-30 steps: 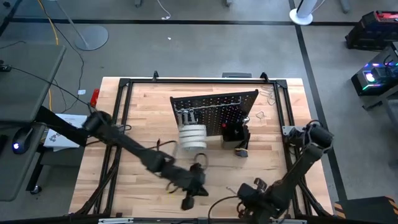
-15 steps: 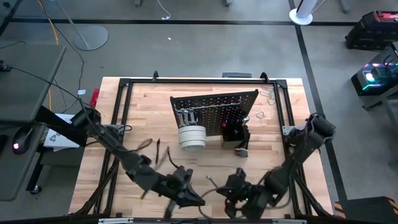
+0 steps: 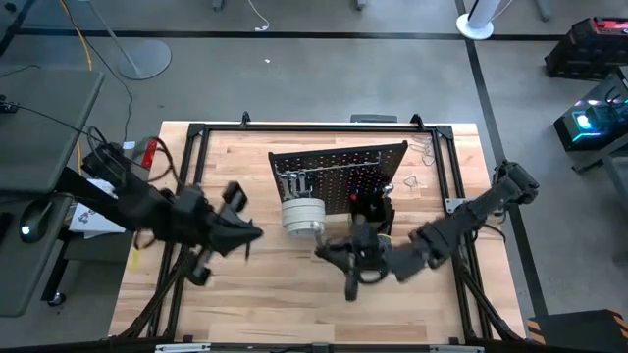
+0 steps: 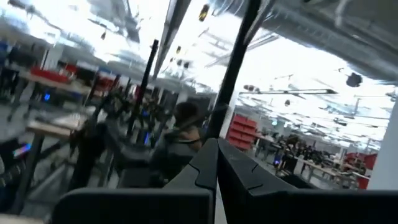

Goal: Hang tools onto peg board
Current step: Hang the 12 mm tool onto the pegboard aligned with the others

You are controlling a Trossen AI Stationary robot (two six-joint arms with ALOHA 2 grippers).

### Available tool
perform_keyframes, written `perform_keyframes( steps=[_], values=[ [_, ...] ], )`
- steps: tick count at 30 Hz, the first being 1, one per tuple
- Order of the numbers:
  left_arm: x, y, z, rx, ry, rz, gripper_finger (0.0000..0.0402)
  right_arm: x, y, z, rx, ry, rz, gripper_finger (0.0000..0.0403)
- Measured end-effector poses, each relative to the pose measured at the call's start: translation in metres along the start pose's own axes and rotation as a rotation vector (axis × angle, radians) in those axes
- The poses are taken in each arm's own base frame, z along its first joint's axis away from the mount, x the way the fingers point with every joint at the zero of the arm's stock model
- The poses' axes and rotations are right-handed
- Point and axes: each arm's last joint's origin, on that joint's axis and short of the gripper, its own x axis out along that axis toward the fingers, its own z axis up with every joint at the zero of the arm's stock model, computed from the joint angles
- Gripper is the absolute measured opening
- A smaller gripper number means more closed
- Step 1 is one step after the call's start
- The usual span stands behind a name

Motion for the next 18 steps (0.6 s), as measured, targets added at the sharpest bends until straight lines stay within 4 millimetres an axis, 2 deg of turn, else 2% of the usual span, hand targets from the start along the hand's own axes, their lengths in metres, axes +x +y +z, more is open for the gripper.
perform_keyframes(
  steps=[4,9,13,18],
  values=[
    [-0.009,0.001,0.014,0.035,-0.028,-0.047,0.0,0.024,-0.017,0.013,-0.005,-0.05,0.024,0.0],
    [-0.01,0.002,0.016,0.039,-0.024,-0.07,0.0,0.04,-0.04,0.025,-0.006,-0.053,0.031,0.0],
    [-0.01,0.002,0.014,0.034,-0.006,-0.07,0.0,0.045,-0.049,0.027,-0.023,-0.028,0.026,0.0],
    [-0.013,0.0,0.014,-0.009,0.027,-0.13,0.0,0.035,-0.048,0.021,-0.027,0.013,-0.065,0.0]
  ],
)
